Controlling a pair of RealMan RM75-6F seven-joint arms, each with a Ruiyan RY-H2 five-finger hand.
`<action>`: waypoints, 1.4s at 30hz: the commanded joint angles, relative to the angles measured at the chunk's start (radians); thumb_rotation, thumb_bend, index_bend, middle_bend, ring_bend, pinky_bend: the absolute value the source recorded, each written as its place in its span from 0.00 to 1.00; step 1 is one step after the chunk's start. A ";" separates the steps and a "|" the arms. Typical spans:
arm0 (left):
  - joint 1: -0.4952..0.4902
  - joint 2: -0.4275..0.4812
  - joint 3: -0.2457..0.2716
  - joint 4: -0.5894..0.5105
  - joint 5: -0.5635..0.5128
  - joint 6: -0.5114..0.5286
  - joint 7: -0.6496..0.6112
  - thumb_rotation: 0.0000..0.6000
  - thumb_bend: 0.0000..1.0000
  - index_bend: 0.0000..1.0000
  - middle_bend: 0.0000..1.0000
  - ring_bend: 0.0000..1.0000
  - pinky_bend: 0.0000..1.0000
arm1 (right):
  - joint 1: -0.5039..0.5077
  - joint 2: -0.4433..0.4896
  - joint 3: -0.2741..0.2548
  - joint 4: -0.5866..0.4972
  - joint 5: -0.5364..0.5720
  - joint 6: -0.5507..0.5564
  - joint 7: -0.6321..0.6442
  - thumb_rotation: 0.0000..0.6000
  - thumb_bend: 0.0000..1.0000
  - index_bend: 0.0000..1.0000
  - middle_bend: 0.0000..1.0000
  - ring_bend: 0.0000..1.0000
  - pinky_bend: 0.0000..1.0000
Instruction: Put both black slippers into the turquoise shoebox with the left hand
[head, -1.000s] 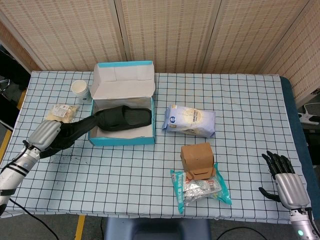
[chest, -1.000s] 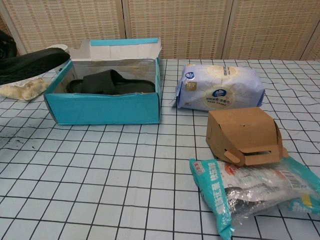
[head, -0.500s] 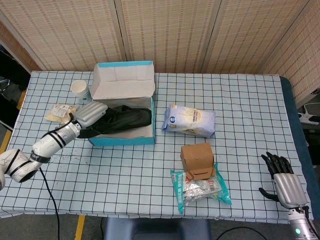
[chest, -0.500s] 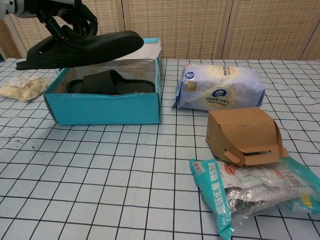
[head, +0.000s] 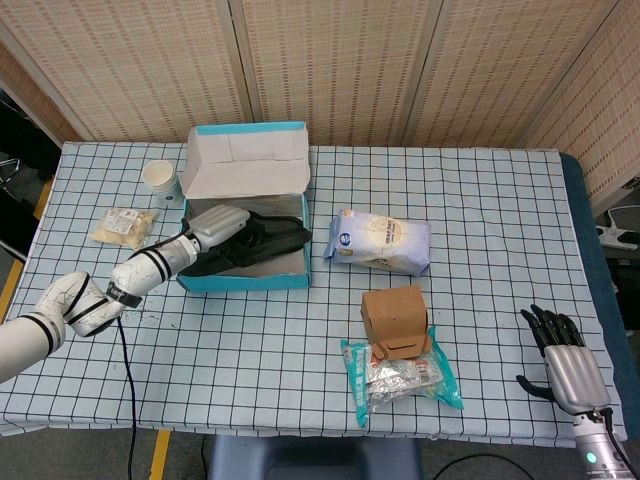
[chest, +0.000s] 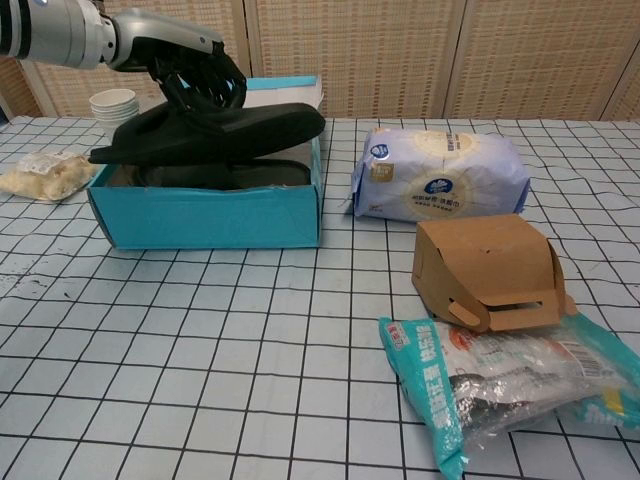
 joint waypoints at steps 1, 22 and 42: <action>-0.026 -0.030 0.048 0.040 0.030 0.009 -0.072 1.00 1.00 0.57 0.64 0.49 0.53 | 0.001 -0.001 0.000 0.000 0.001 -0.001 -0.004 1.00 0.08 0.00 0.00 0.00 0.00; -0.095 -0.191 0.278 0.328 0.132 0.116 -0.475 1.00 1.00 0.61 0.65 0.36 0.36 | -0.001 -0.002 0.003 -0.003 0.004 0.010 -0.014 1.00 0.08 0.00 0.00 0.00 0.00; -0.131 -0.248 0.447 0.408 0.160 0.047 -0.602 1.00 1.00 0.61 0.66 0.36 0.37 | 0.002 -0.001 -0.001 0.000 0.002 0.004 -0.011 1.00 0.08 0.00 0.00 0.00 0.00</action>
